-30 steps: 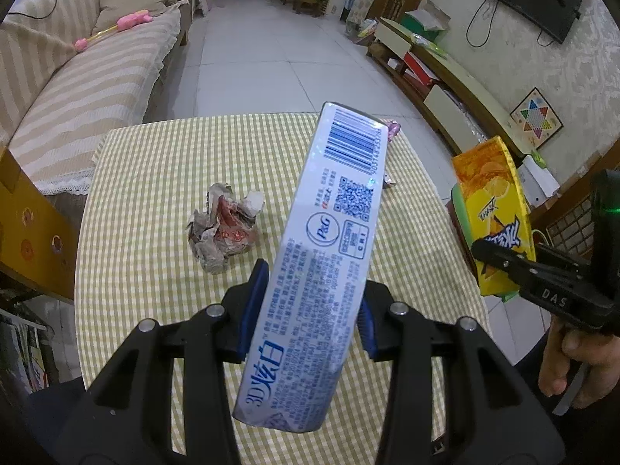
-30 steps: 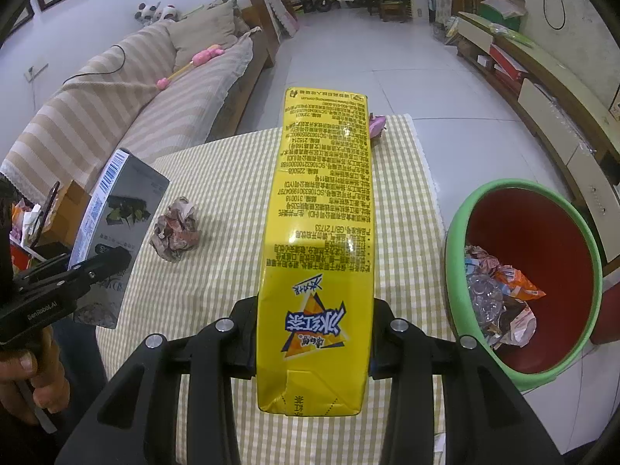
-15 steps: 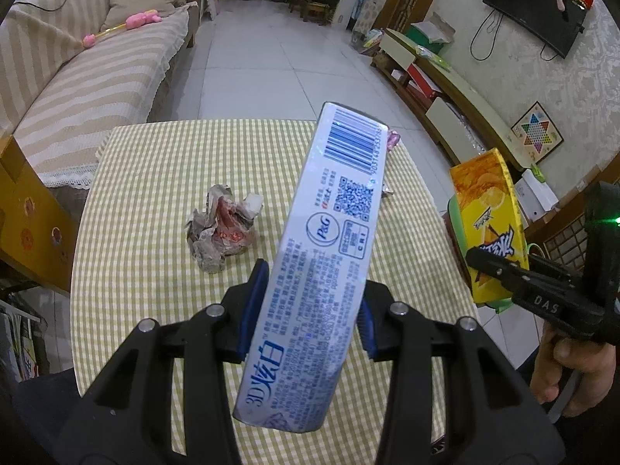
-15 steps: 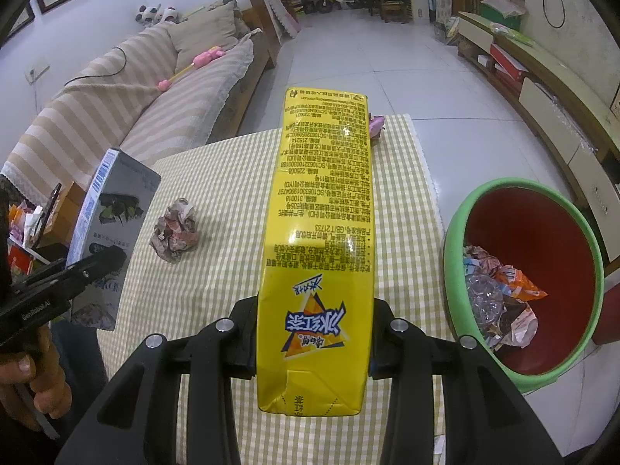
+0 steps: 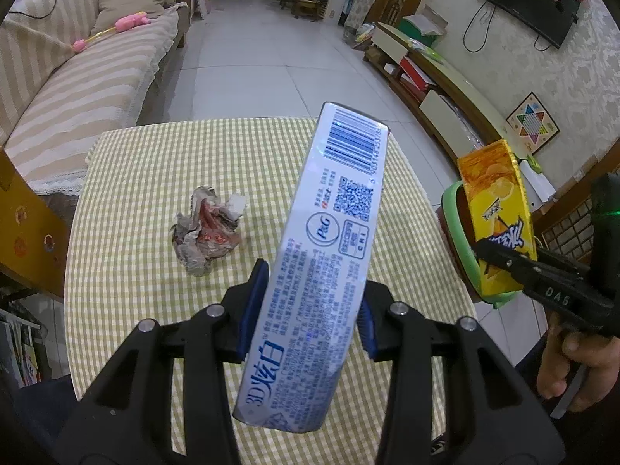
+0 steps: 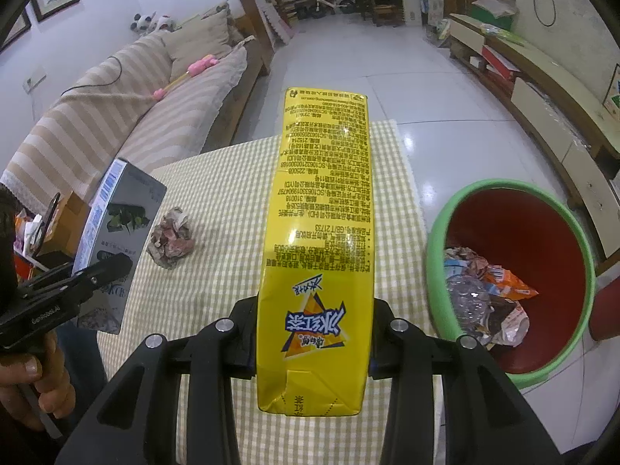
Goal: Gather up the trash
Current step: 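Lift both held boxes and carry them over the green bin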
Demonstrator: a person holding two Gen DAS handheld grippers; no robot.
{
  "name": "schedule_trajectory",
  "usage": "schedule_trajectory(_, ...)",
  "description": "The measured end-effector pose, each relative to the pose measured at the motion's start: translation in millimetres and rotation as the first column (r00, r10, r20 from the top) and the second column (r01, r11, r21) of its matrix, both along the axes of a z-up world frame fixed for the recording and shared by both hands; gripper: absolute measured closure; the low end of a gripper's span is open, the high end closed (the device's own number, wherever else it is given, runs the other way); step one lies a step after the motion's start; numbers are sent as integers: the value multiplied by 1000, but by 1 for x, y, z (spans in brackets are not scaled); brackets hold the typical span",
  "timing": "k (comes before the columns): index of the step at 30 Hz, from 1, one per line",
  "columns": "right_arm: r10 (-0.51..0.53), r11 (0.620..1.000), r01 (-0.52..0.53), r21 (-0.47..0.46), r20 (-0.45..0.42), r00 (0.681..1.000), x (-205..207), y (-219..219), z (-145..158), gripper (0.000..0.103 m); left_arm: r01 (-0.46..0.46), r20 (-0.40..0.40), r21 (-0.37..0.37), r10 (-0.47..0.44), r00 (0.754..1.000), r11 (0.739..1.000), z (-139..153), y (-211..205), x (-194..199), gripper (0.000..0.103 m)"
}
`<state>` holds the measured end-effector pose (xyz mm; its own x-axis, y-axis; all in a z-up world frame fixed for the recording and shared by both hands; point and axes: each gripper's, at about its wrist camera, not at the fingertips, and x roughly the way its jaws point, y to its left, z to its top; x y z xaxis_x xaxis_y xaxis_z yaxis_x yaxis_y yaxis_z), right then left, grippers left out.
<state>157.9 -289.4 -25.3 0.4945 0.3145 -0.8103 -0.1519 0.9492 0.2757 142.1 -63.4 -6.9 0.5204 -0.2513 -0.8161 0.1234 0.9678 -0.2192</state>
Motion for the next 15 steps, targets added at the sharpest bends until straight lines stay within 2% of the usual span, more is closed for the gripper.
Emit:
schedule_trajectory(9, -119, 993, 119, -15, 5, 993, -2, -52, 6, 67, 54, -5, -4, -54, 999, 999, -4, -21, 7, 63)
schedule_trajectory(15, -194, 981, 194, -27, 5, 981, -6, -87, 6, 67, 124, 4, -9, -124, 992, 992, 0, -54, 18, 63)
